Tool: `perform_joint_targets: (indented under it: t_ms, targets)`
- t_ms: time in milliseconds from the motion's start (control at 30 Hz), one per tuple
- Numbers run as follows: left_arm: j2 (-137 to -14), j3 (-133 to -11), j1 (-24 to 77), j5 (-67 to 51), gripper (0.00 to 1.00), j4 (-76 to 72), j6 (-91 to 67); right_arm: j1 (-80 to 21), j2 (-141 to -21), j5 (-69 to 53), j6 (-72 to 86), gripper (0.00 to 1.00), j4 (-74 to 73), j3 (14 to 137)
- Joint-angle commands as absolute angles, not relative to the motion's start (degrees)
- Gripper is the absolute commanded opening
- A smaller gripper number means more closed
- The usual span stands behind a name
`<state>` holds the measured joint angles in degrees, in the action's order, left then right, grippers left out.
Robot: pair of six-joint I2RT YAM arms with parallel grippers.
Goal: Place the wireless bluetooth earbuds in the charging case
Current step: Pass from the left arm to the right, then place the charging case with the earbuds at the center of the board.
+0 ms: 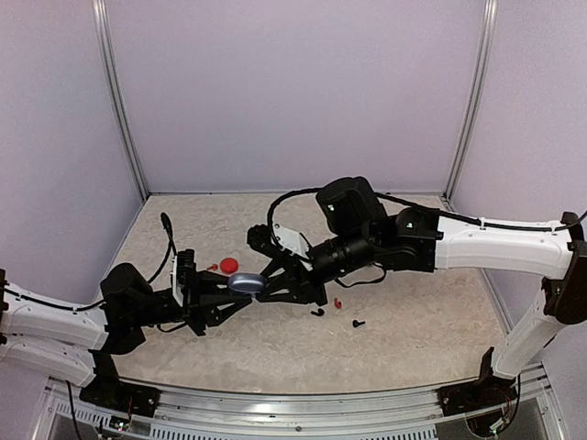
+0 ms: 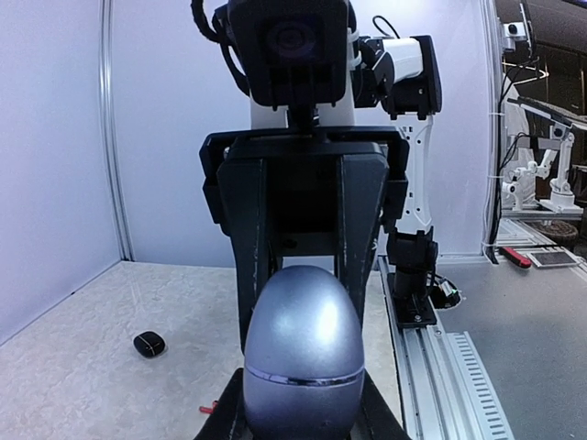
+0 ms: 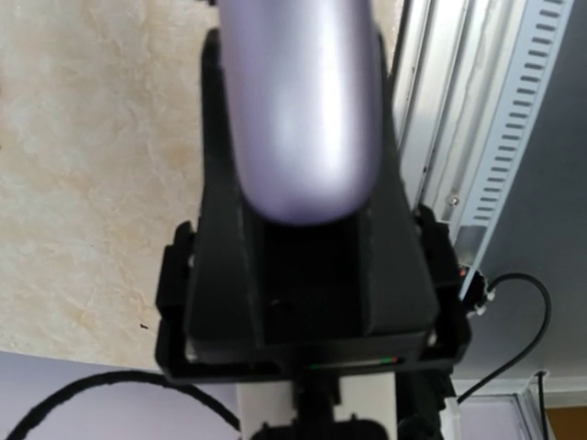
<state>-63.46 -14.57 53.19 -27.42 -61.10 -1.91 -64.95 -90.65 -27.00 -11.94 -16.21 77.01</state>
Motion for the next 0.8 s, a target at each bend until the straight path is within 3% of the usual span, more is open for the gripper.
perform_joint_targets:
  t_ms: [0,67,133,200,467,667,767]
  targets:
    - [-63.88,-15.99,53.10,-25.28,0.27,-60.92,-1.20,-62.75,-90.44,-30.77,-8.17,0.15,-12.16,77.59]
    - [-63.21,-15.40,52.88,-23.14,0.58,-60.91,-1.88,-60.72,-89.48,-32.17,-6.25,0.14,-10.38,76.21]
    - [-61.99,-14.65,52.34,-20.41,0.74,-60.84,-2.65,-58.27,-88.67,-33.01,-4.35,0.13,-8.72,74.69]
    - [-60.50,-13.75,51.93,-16.72,0.97,-60.63,-3.24,-55.26,-88.63,-33.80,-2.08,0.13,-7.31,73.39]
    - [-55.28,-14.25,49.71,4.77,0.99,-54.36,-13.26,-42.10,-97.61,-34.04,7.69,0.13,-3.03,71.85]
    - [-55.37,-22.35,46.67,18.13,0.99,-35.09,-23.06,-35.33,-110.49,-34.89,9.31,0.14,-2.49,77.47]
    - [-56.06,-23.27,46.34,20.84,0.99,-32.49,-23.78,-33.79,-116.17,-33.99,9.27,0.15,-2.16,80.56]
